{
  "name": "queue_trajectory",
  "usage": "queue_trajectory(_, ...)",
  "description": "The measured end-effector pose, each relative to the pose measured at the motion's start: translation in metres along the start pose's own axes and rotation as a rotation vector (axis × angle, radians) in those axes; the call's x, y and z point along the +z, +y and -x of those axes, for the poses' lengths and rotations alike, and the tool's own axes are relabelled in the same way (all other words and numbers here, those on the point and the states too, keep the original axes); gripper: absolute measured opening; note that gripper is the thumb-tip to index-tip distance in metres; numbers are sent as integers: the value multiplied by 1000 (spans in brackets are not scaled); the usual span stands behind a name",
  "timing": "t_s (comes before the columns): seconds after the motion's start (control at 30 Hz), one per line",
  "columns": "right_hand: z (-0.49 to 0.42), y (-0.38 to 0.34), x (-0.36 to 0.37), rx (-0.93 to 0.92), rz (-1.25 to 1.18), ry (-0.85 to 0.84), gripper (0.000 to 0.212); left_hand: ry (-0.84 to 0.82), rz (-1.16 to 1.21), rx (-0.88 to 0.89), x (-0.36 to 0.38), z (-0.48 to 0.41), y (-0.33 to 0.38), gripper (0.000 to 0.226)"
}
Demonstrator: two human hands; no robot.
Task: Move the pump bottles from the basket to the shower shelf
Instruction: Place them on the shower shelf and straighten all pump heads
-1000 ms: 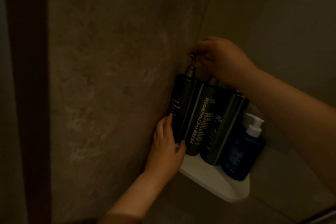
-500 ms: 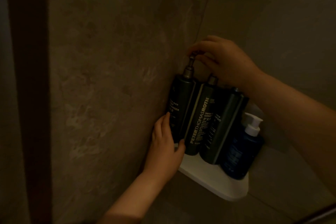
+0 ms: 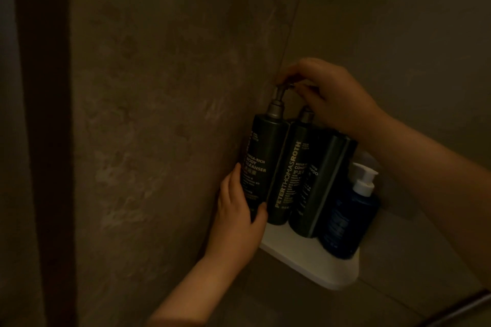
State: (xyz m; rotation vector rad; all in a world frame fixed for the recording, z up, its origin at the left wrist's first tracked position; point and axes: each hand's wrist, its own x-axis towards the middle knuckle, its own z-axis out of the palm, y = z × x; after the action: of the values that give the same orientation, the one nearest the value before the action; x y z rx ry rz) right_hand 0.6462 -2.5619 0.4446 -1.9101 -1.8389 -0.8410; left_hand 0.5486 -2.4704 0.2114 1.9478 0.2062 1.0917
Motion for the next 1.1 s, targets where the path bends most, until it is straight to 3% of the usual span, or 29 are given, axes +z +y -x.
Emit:
queue_trajectory(0.23, 4, -4, 0, 51, -155, 46, 29, -59, 123, -68, -2, 2, -1, 77)
queue_trajectory(0.43, 5, -7, -6, 79, -107, 16, 33, -28, 80, -66, 3, 4, -4, 76)
queue_trajectory(0.57, 5, -9, -7, 68, -64, 20, 39, 33, 24, -42, 5, 8, -5, 75)
queue_trajectory(0.93, -1, -12, -5, 49, -11, 56, 21, 198, -85, -35, 13, 12, -1, 78)
queue_trajectory(1.1, -2, -16, -4, 69, 45, 73, 18, 297, -249, -48, 21, 10, 3, 81)
